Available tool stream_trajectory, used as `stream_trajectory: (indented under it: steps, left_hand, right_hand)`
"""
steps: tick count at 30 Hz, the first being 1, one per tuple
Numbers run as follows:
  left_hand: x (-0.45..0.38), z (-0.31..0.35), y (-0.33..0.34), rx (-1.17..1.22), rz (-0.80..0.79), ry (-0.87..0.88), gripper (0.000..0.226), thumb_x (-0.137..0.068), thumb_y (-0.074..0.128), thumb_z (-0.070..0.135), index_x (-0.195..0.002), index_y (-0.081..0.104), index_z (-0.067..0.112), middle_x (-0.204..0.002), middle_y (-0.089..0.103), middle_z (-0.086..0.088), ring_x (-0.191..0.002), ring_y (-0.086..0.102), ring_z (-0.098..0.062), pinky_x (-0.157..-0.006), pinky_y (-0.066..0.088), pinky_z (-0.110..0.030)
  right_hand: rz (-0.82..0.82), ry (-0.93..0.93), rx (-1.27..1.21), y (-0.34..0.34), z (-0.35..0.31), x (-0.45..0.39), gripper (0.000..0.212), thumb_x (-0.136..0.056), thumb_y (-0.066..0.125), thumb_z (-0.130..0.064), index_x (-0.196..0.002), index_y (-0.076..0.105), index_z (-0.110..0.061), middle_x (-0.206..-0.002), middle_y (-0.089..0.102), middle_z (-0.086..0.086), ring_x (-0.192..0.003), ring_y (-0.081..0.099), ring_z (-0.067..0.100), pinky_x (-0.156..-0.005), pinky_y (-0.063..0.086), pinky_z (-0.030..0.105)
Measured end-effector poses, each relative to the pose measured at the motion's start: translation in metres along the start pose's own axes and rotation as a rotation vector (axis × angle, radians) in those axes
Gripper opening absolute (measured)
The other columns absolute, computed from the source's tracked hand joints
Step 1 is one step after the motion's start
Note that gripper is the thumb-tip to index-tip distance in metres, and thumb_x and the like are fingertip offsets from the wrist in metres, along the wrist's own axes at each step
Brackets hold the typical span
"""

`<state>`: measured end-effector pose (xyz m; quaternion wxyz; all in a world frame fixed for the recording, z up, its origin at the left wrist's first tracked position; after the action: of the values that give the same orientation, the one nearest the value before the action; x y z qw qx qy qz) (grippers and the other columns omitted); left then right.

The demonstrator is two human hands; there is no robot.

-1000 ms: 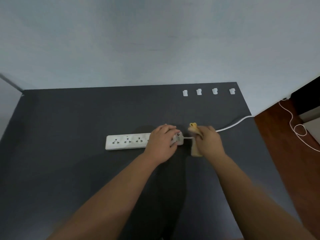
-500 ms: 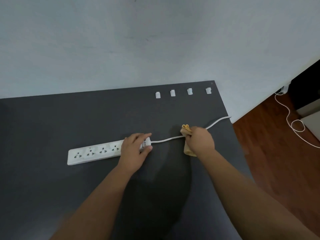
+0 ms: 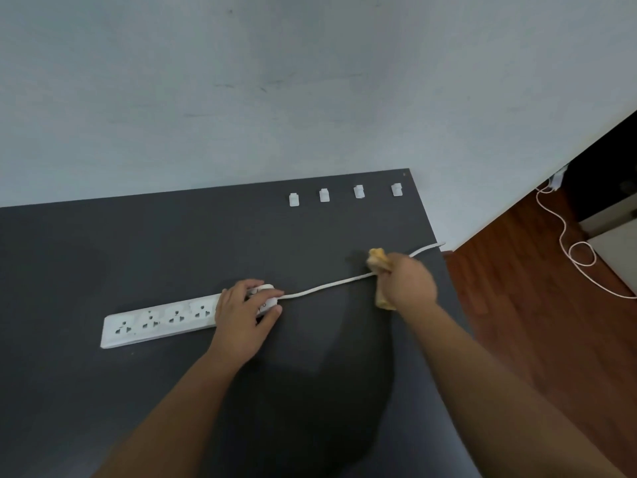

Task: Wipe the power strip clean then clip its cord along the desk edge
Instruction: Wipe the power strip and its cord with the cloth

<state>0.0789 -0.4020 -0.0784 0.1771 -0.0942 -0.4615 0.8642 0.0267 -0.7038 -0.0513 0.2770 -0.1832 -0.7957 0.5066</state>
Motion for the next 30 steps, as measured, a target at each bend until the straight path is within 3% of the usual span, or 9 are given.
stream_trajectory:
  steps: [4, 7, 11, 14, 20, 26, 30]
  left_hand:
    - [0.001, 0.001, 0.0, -0.014, 0.0, -0.007, 0.031, -0.082, 0.048, 0.054, -0.105, 0.066, 0.045, -0.116, 0.051, 0.01, -0.109, 0.051, -0.013, -0.105, 0.034, -0.046]
    - [-0.001, 0.004, 0.002, -0.04, 0.011, -0.066, 0.032, -0.08, 0.046, 0.057, -0.102, 0.066, 0.047, -0.114, 0.05, 0.012, -0.109, 0.045, -0.012, -0.105, 0.032, -0.043]
    - [-0.002, 0.01, 0.006, -0.082, 0.014, -0.165, 0.018, -0.079, 0.059, 0.051, -0.096, 0.067, 0.049, -0.111, 0.048, 0.015, -0.109, 0.045, -0.013, -0.103, 0.026, -0.037]
    - [-0.003, 0.013, 0.006, -0.092, 0.012, -0.203, 0.015, -0.08, 0.07, 0.04, -0.093, 0.068, 0.048, -0.111, 0.049, 0.013, -0.111, 0.045, -0.015, -0.103, 0.024, -0.036]
    - [-0.003, 0.016, 0.004, -0.078, 0.051, -0.193, 0.017, -0.078, 0.074, 0.037, -0.09, 0.069, 0.048, -0.109, 0.052, 0.012, -0.108, 0.048, -0.015, -0.102, 0.028, -0.039]
    - [-0.002, 0.017, 0.003, -0.075, 0.049, -0.188, 0.017, -0.08, 0.072, 0.037, -0.092, 0.069, 0.048, -0.11, 0.051, 0.013, -0.11, 0.046, -0.015, -0.104, 0.027, -0.039]
    - [-0.003, 0.018, 0.004, -0.075, 0.052, -0.194, 0.017, -0.079, 0.072, 0.036, -0.091, 0.069, 0.047, -0.11, 0.051, 0.011, -0.111, 0.047, -0.017, -0.104, 0.028, -0.041]
  right_hand:
    - [0.078, 0.108, 0.016, -0.026, 0.044, -0.029, 0.015, -0.081, 0.053, -0.01, -0.094, 0.06, -0.011, -0.098, 0.063, 0.014, -0.094, 0.061, 0.037, -0.075, 0.05, 0.039]
    - [0.046, 0.107, -0.02, -0.012, 0.022, -0.017, 0.037, -0.066, 0.064, 0.001, -0.102, 0.063, -0.009, -0.103, 0.064, 0.013, -0.099, 0.061, 0.035, -0.077, 0.051, 0.038]
    - [-0.038, -0.123, -0.076, 0.035, -0.041, 0.029, 0.04, -0.079, 0.053, -0.006, -0.119, 0.058, -0.014, -0.113, 0.061, 0.009, -0.107, 0.057, 0.029, -0.086, 0.047, 0.035]
    - [-0.052, -0.276, -0.026, 0.042, -0.056, 0.039, 0.038, -0.084, 0.053, -0.012, -0.122, 0.055, -0.014, -0.114, 0.06, 0.008, -0.106, 0.056, 0.029, -0.085, 0.046, 0.035]
    - [0.051, -0.022, -0.012, -0.007, 0.028, -0.017, 0.024, -0.078, 0.055, -0.014, -0.101, 0.061, -0.014, -0.103, 0.065, 0.012, -0.098, 0.061, 0.035, -0.079, 0.05, 0.038]
    - [0.023, 0.187, 0.028, -0.044, 0.073, -0.058, 0.016, -0.087, 0.045, -0.011, -0.101, 0.053, -0.007, -0.105, 0.061, 0.016, -0.098, 0.057, 0.036, -0.071, 0.042, 0.035]
    - [0.135, 0.357, -0.113, -0.036, 0.066, -0.046, 0.025, -0.083, 0.048, -0.005, -0.109, 0.049, -0.004, -0.111, 0.057, 0.018, -0.104, 0.055, 0.038, -0.078, 0.047, 0.042]
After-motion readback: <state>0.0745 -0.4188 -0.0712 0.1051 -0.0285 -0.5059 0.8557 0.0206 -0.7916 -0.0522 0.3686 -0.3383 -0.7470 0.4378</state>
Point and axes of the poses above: each hand's wrist, its own x-axis away from the middle knuckle, its own y-axis out of the palm, z = x × y, the point moved 3 cm from there along -x, towards the middle knuckle
